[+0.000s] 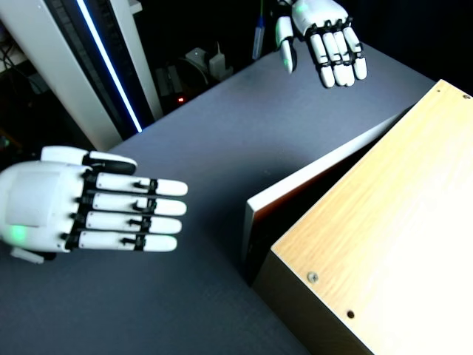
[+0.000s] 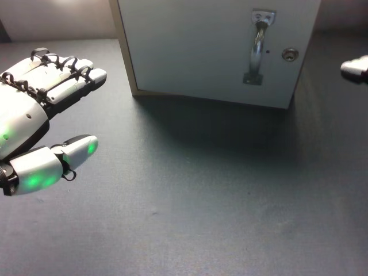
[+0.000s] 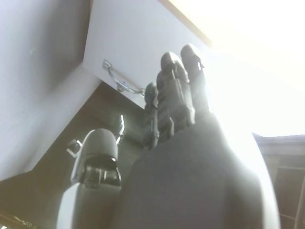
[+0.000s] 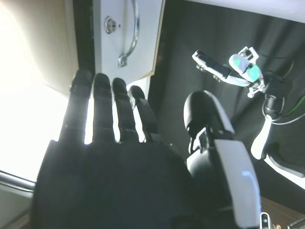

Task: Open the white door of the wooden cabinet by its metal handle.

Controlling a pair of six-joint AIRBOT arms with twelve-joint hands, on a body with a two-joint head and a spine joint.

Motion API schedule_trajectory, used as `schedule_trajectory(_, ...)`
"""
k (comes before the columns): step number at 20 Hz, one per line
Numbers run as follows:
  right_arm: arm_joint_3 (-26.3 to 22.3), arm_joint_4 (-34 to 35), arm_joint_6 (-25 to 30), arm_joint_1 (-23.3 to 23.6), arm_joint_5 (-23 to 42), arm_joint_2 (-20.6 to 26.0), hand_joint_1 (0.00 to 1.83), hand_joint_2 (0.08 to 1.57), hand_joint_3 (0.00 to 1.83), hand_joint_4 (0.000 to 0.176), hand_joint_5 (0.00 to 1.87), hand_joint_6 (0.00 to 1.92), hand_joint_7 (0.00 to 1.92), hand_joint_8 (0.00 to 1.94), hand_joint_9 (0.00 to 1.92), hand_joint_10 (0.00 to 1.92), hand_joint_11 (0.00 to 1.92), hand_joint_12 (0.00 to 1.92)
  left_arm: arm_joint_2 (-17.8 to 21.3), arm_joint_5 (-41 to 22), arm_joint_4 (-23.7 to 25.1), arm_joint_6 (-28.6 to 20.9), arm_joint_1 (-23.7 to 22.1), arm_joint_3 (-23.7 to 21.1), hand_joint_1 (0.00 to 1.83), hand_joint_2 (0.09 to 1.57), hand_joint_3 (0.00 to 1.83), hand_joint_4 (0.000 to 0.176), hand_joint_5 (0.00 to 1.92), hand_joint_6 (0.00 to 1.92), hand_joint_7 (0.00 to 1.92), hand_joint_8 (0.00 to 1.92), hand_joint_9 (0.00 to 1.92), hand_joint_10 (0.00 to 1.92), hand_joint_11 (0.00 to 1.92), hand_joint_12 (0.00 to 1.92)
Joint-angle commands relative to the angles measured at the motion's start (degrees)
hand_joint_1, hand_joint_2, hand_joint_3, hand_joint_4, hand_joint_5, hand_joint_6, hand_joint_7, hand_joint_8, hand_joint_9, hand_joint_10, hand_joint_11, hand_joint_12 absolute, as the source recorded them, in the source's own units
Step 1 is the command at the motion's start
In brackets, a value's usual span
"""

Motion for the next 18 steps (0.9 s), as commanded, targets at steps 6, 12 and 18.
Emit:
schedule_trajectory(6,0.74,1.75,0.27,0.84,6.57,-0.42,0.27,1.46,0.00,0.000,0.21,0.00,0.21,0.00,0.17,0.00,0.04,0.42,-0.07,-7.03,-0.17,-0.03,-0.43,0.32,0.00,1.45,0.00,0.000,0.16,0.00,0.13,0.00,0.13,0.00,0.05,0.39)
schedule_trajectory(12,3.44,1.74,0.26,4.74,3.35,-1.98,0.19,1.48,0.00,0.000,0.02,0.00,0.01,0.00,0.00,0.00,0.00,0.08,-0.12,-6.71,-0.12,-0.08,-0.35,0.36,0.00,1.45,0.00,0.000,0.16,0.01,0.13,0.00,0.13,0.01,0.05,0.39)
schedule_trajectory(18,6.96,1.66,-0.64,9.06,-2.53,-4.16,0.08,1.48,0.00,0.000,0.00,0.00,0.00,0.00,0.00,0.00,0.00,0.00,-0.23,-6.26,0.12,-0.34,-0.33,0.55,0.00,1.46,0.00,0.000,0.18,0.00,0.14,0.00,0.14,0.01,0.03,0.44)
